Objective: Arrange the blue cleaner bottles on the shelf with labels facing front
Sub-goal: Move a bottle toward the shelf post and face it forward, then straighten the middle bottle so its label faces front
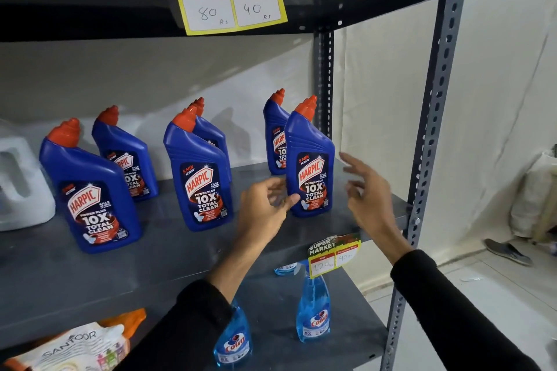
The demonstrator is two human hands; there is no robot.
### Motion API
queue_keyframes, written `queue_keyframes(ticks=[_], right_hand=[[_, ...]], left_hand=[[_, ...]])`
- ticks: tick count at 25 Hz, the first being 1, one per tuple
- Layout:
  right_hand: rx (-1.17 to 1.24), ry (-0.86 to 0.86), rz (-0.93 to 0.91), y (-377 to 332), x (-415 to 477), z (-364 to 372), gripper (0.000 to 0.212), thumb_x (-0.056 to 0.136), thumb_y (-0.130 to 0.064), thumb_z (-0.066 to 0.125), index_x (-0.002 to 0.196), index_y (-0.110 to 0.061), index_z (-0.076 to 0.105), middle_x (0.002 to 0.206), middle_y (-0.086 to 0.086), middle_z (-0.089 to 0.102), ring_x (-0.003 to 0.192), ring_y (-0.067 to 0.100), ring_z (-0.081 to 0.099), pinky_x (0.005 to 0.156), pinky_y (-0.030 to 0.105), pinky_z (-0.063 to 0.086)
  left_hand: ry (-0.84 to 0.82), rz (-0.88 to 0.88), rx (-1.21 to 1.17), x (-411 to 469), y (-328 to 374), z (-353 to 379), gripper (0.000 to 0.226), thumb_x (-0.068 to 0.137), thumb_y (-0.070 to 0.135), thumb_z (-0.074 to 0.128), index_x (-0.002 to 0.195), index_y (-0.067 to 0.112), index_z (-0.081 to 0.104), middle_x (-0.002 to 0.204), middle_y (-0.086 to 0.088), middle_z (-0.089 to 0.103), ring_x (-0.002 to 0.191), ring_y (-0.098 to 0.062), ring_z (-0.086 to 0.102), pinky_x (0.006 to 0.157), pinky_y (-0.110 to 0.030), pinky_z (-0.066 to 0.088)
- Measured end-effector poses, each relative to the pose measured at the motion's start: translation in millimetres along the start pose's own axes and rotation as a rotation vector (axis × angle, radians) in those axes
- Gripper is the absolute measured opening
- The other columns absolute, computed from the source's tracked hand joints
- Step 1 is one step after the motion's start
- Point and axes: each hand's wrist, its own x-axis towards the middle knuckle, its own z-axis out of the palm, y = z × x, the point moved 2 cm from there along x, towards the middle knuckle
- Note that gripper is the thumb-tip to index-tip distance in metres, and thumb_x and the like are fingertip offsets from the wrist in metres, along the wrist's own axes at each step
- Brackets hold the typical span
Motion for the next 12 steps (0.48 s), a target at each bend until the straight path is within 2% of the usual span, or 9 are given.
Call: queue_keyframes(ticks=[2, 4, 6, 9, 12], right_hand=[[0.073, 0.261, -0.247, -35, -7, 0, 0.052, 0.083, 0.013, 0.053, 0.122, -0.02, 0.062, 0.113, -0.001, 0.065, 0.096, 0.008, 0.062, 0.076, 0.015, 0.053], [0.16, 0.252, -0.486, -71, -11, 15, 0.04, 0.085, 0.008, 0.056, 0.113, -0.019, 0.065, 0.105, -0.002, 0.068, 0.095, 0.011, 0.065, 0.079, 0.019, 0.051], [0.199, 0.142, -0.564, -98, -14, 42, 0.03, 0.088, 0.001, 0.058, 0.11, -0.017, 0.067, 0.103, -0.006, 0.07, 0.095, 0.012, 0.066, 0.079, 0.021, 0.051], [0.241, -0.081, -0.4, -111, -24, 93, 0.031, 0.09, -0.005, 0.059, 0.119, -0.016, 0.064, 0.108, -0.008, 0.069, 0.099, 0.005, 0.065, 0.08, 0.019, 0.052], [0.165, -0.236, -0.151, -98, -27, 133, 0.052, 0.091, -0.008, 0.061, 0.14, -0.014, 0.046, 0.128, 0.001, 0.06, 0.11, 0.006, 0.058, 0.086, 0.02, 0.051]], left_hand=[[0.129, 0.162, -0.006, -5, 15, -22, 0.042, 0.081, 0.024, 0.077, 0.12, 0.009, 0.068, 0.112, -0.002, 0.075, 0.097, -0.007, 0.07, 0.082, -0.011, 0.055], [0.26, 0.348, 0.01, -10, 26, -47, 0.035, 0.084, 0.023, 0.075, 0.115, 0.007, 0.07, 0.107, -0.002, 0.075, 0.097, -0.007, 0.07, 0.086, -0.016, 0.055], [0.361, 0.461, 0.047, -17, 26, -70, 0.028, 0.086, 0.022, 0.073, 0.108, 0.004, 0.072, 0.102, -0.002, 0.075, 0.096, -0.008, 0.069, 0.087, -0.018, 0.053], [0.449, 0.457, 0.08, -31, 5, -102, 0.025, 0.087, 0.017, 0.073, 0.108, 0.004, 0.069, 0.103, -0.004, 0.07, 0.098, -0.014, 0.066, 0.088, -0.021, 0.05], [0.532, 0.295, 0.112, -39, -25, -126, 0.036, 0.086, 0.015, 0.073, 0.116, 0.003, 0.058, 0.112, -0.006, 0.057, 0.102, -0.015, 0.056, 0.09, -0.019, 0.046]])
